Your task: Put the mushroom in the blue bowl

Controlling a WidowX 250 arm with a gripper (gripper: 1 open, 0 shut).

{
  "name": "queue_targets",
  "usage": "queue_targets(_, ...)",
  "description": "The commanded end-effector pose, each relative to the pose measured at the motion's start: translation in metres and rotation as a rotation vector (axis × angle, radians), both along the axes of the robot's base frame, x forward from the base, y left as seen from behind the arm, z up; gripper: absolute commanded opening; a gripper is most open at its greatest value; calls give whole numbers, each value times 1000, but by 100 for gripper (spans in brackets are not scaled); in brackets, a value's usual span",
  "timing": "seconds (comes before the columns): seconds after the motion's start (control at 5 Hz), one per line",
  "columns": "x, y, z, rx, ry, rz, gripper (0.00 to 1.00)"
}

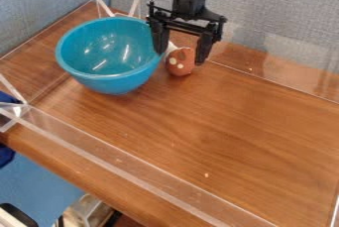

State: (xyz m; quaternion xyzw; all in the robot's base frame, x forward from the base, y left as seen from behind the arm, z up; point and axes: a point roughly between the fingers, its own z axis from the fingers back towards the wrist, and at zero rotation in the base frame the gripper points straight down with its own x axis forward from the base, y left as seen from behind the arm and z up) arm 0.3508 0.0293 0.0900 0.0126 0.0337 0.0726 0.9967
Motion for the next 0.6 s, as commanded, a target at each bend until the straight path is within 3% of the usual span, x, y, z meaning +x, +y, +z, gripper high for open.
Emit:
queue_targets(0.0, 18, 16, 14, 17, -59, 21, 100)
queue_targets(0.4, 29, 41, 32, 35, -58, 69, 100)
